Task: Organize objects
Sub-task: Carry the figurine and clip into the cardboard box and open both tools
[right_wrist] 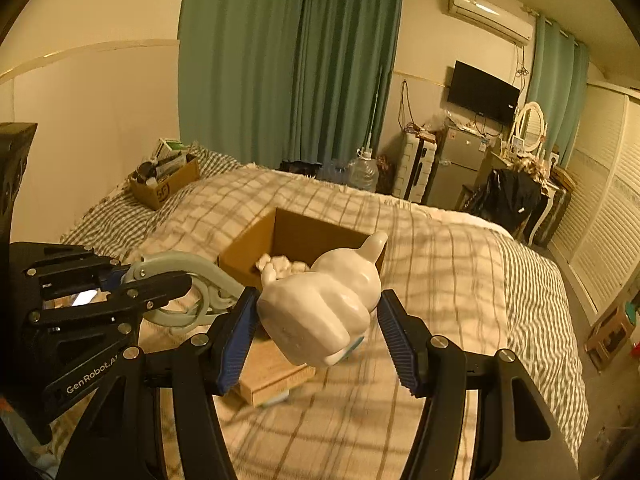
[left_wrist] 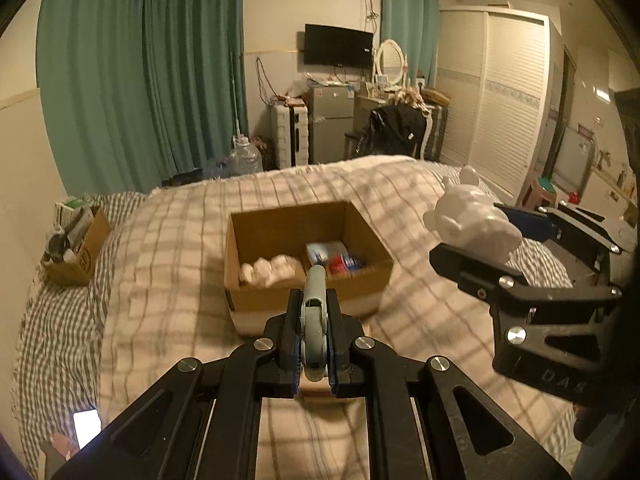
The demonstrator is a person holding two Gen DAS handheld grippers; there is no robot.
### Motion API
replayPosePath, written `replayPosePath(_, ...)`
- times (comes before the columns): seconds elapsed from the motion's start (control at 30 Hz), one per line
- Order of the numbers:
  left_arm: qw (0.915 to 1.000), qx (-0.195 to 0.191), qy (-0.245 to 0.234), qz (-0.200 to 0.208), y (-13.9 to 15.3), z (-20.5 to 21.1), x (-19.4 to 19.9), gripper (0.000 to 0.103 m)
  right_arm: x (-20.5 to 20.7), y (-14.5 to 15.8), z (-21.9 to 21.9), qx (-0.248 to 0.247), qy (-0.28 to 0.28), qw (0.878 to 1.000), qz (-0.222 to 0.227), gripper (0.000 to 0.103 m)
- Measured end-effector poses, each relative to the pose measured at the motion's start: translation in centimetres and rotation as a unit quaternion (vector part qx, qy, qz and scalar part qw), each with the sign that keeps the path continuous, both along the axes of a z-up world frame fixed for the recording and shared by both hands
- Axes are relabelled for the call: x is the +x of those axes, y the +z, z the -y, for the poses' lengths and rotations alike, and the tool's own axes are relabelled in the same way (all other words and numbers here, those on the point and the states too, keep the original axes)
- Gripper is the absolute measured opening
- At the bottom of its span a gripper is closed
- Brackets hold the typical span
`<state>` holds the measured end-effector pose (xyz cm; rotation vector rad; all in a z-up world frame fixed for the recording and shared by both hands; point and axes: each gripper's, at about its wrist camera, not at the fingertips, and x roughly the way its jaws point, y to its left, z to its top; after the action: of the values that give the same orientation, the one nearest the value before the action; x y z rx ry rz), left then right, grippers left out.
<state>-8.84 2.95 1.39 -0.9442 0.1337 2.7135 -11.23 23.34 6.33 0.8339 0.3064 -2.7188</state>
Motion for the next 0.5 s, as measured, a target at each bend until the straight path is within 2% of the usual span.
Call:
replayPosePath(0.27, 0.9997, 0.004, 0.020, -0.012, 2.1, 0.7, -4.9, 0.009, -4.5, 2.7, 0.7, 0.000, 0.008, 1.000, -0.011, 0.060)
replayPosePath(0.5, 0.9994, -0.002, 0.034, -0.006, 2.0, 0.8, -9.8, 0.009, -10.7, 3.8, 1.4, -0.004, 0.005, 1.000, -0.001, 0.060)
